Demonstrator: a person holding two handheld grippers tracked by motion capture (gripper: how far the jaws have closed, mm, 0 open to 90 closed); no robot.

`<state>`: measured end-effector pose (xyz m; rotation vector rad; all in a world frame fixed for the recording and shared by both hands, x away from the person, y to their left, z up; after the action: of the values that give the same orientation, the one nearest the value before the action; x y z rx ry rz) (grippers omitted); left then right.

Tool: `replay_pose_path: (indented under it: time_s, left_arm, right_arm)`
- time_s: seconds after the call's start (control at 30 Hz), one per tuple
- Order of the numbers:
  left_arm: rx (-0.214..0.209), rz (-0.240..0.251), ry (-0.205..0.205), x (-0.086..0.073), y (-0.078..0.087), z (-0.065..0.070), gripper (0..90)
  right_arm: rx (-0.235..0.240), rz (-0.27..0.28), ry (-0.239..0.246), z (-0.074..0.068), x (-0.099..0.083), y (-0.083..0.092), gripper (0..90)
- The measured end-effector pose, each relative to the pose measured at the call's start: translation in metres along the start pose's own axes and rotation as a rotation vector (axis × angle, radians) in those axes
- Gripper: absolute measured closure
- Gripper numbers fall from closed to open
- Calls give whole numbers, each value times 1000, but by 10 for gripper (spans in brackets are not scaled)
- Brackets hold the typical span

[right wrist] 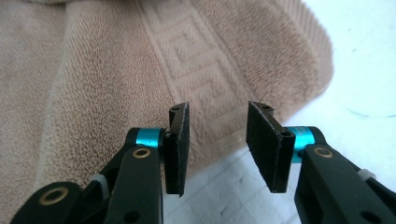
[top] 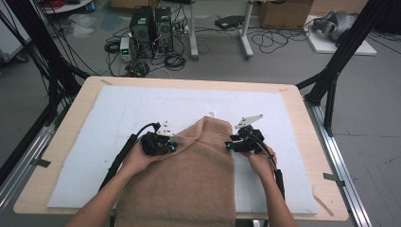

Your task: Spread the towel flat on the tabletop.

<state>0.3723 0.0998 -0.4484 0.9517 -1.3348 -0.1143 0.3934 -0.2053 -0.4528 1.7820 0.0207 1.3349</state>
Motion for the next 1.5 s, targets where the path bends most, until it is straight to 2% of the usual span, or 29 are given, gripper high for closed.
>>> replay_pose_path:
  time_s: [0.07,0.17,0.27,0.4,0.57,0.67,0.73,0.8,0.83,0.87,0.9,0.93,0.97,1.0,1.03,1.1,1.17,1.3,1.37,1.43,1.5]
  left_arm:
    - [-7,9,3,1,3,1,874]
    - [-13,13,44,0,6,-1,626]
    - [-16,0,35,-2,7,-1,581]
    - [-3,4,16,-5,1,2,638]
    - [7,9,1,-4,3,3,833]
    - [21,18,2,-1,8,1,852]
    - [43,48,16,1,13,-5,857]
    - [84,84,52,2,20,-15,857]
    - [114,89,55,3,24,-23,858]
    - [166,106,68,4,30,-35,858]
    - [243,140,98,7,38,-50,857]
    - [330,204,155,9,49,-65,846]
    - [384,269,220,8,59,-79,789]
    - [417,292,270,6,67,-88,688]
    - [429,277,289,4,71,-93,624]
    - [405,232,281,-4,74,-96,604]
    - [391,206,270,-13,73,-93,595]
    - [333,139,262,-27,58,-85,588]
    - [304,89,261,-32,49,-82,562]
    - [284,50,259,-38,41,-80,545]
    - [274,9,252,-43,33,-79,564]
  right_arm:
    - [-3,-16,4,-1,-1,-2,589]
    - [-3,-19,6,-1,-2,-2,588]
    - [-7,-24,5,-2,-2,-3,584]
    - [-9,-26,6,-2,-3,-3,582]
    - [-8,-27,3,-2,-3,-3,581]
    - [-8,-27,3,-2,-3,-3,580]
    - [-10,-28,0,-2,-3,-3,580]
    - [-11,-26,2,-1,-3,-4,580]
    - [-11,-26,6,-1,-3,-4,581]
    - [-8,-28,3,-2,-3,-4,580]
    - [-12,-30,5,-2,-3,-4,580]
    - [-15,-31,4,-2,-3,-4,577]
    - [-21,-29,10,-3,-2,-4,559]
    - [-35,-24,11,-3,-1,-3,556]
    - [-33,0,9,-3,1,-2,556]
    - [-35,38,8,-3,5,1,561]
    - [-50,50,11,-1,8,1,570]
    - [-70,34,-26,9,12,-3,581]
    - [-80,22,-40,12,14,-6,578]
    - [-89,7,-46,15,14,-12,570]
    - [-94,-16,-59,18,11,-19,570]
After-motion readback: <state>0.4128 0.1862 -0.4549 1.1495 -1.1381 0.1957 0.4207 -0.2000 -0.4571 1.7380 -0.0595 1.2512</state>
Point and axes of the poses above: each handheld gripper's, and its own axes: y roughly backward along the jaws, x roughly out of its top, z roughly to its right, the point moved 3 cm from there along -y, roughly forward along the jaws, and after that the axes turned 8 degrees about z, right-handed, at the moved point
